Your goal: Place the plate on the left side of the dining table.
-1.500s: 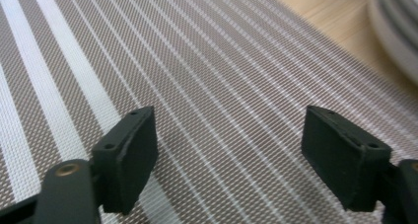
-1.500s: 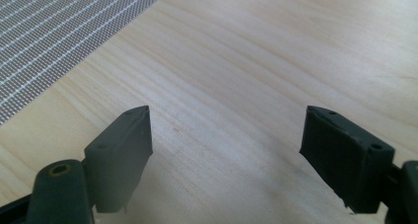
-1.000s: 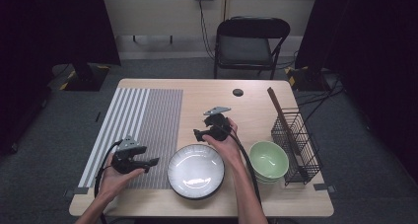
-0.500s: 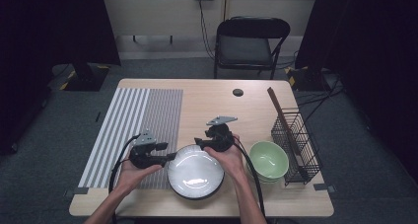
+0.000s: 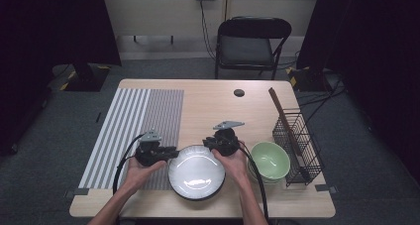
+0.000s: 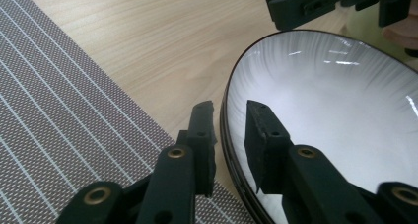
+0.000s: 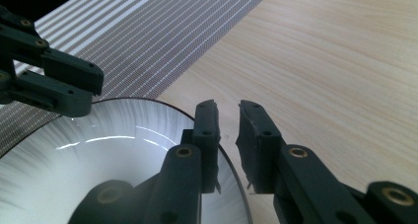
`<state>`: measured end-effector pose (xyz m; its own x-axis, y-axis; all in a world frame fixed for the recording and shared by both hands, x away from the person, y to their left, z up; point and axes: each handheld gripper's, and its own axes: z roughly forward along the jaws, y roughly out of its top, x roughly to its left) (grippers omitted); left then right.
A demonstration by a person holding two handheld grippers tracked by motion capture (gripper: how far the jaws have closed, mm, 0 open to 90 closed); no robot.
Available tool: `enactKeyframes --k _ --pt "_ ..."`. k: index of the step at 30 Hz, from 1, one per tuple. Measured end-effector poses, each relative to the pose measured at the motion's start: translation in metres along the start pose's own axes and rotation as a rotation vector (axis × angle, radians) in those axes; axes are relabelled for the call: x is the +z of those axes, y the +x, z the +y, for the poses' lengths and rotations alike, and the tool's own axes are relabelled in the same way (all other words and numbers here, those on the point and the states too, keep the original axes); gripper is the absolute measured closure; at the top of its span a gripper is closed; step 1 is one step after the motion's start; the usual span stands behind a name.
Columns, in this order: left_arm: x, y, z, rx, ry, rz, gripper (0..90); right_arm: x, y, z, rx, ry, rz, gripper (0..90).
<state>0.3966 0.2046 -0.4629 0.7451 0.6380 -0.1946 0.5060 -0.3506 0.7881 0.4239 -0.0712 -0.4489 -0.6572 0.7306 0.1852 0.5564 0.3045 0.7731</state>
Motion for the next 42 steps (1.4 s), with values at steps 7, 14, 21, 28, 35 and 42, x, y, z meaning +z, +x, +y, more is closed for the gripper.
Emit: enactKeyframes --k 7,14,21,28,35,42 --pt "0.002 0.002 -0.002 -0.005 -0.008 -0.019 77.7 0.004 -0.002 -0.004 0.009 0.008 0.013 81.8" --pt "0.005 0.000 -0.001 0.001 0.000 -0.025 77.6 0.004 -0.002 -0.006 0.006 0.012 0.034 85.9" --pt "0.002 0.003 0.000 -0.058 -0.026 -0.059 81.8 0.005 -0.003 -0.007 0.022 0.007 0.040 86.0" --pt "0.002 0.004 0.000 -0.043 -0.005 -0.044 85.7 0.006 -0.004 -0.010 0.034 0.014 0.053 86.5" --pt "0.001 0.005 -0.001 -0.037 -0.005 -0.067 87.4 0.005 -0.005 -0.011 0.044 0.014 0.065 86.6" --pt "0.004 0.006 -0.002 -0.062 -0.010 -0.078 83.6 0.003 -0.006 -0.015 0.070 0.007 0.069 86.9"
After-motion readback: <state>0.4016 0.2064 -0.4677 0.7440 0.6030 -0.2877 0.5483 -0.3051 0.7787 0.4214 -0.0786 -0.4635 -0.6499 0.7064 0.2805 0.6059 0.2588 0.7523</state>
